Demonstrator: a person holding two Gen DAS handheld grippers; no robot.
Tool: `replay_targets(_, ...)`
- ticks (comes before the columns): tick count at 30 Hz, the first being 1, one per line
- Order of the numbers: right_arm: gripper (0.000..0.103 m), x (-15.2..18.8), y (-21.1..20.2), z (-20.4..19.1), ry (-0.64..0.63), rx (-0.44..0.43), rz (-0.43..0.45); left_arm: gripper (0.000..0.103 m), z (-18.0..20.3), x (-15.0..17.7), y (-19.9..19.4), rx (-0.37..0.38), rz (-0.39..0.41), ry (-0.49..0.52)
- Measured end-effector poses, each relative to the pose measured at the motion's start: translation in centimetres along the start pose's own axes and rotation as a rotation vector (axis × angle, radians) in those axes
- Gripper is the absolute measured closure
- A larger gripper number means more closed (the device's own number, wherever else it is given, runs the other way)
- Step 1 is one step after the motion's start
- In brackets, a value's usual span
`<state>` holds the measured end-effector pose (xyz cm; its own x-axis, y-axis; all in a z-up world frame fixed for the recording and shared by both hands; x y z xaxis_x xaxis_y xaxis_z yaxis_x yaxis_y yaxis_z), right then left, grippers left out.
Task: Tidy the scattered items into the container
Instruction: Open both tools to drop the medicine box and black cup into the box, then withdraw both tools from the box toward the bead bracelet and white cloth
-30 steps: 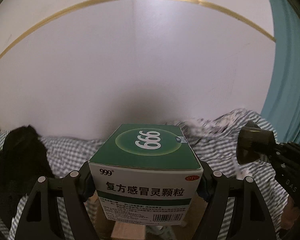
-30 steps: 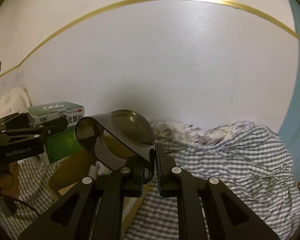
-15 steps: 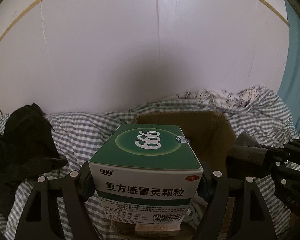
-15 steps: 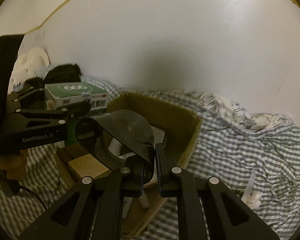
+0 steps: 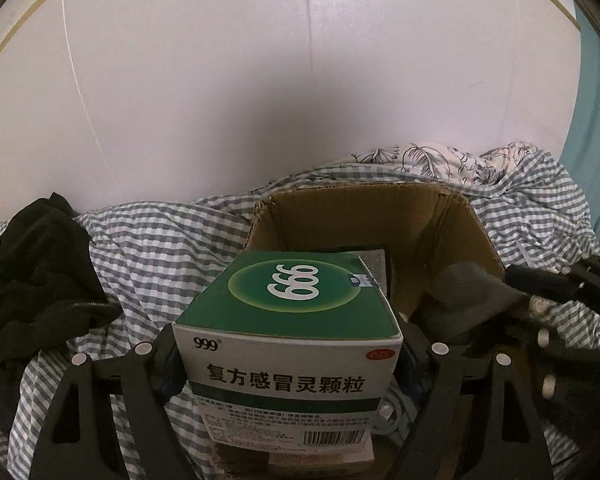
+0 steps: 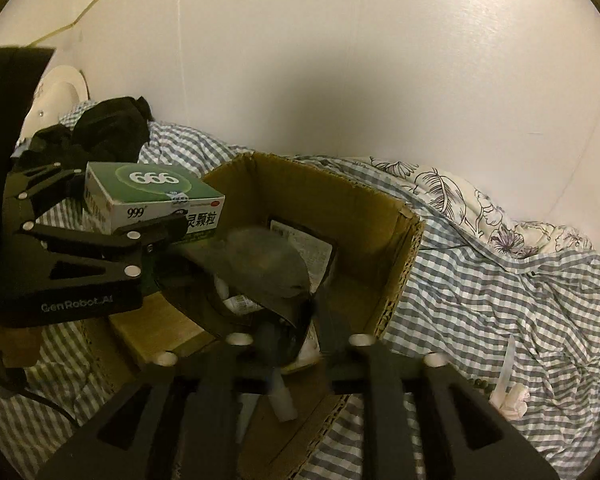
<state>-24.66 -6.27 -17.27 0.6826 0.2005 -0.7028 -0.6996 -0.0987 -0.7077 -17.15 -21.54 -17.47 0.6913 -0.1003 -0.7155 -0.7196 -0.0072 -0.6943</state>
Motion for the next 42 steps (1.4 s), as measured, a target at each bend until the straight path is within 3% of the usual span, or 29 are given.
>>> replay_targets(2,0.057,-0.2,-0.5,-0.2,-0.013,0.003,0.027,0.008,-0.1,-0.4,-0.5,-0.014,0.019,0.008)
replay_targets(6,0.048,-0.9,-2.0,-0.7,-0.062,0.021,0.081,0.006,-0.2,-1.6,-2.0,-0.023,0.065,0.017)
replay_targets(16,0.044,-2.1,-6.0,0.8,-0.023,0.038,0.162,0.005,0.9,-5.4,-6.8,-0.002,0.174,-0.021)
replay_targets(22,0.037,-2.5,-9.1,3.3,0.028,0.060,0.210,0.000,3.4,-7.4,-9.9,0.016,0.245,-0.015)
replay_targets(27,0.022,-2.4,-12.0,5.9,0.052,0.115,0.248,0.000,5.8,-8.7,-12.0,0.059,0.277,-0.041)
replay_targets(36,0.008,-2.1,-17.6,12.1,0.112,0.206,0.333,0.000,10.0,-10.9,-15.0,0.090,0.346,-0.096)
replay_targets(42,0.004,-1.4,-20.7,16.7,0.155,0.276,0.382,0.000,13.5,-11.6,-15.3,0.124,0.376,-0.102)
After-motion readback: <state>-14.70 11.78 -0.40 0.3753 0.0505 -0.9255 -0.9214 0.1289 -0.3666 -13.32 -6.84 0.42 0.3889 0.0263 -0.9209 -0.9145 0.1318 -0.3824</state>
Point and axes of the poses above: each gripper's, at about its wrist camera, not at the fingertips, and y roughly the way its jaws point, z to its right, x to its underside, the point moved 10 cm from there along y, roughly the way its jaws point, and after that the axes turned 2 degrees about z, right-handed, at the moved point
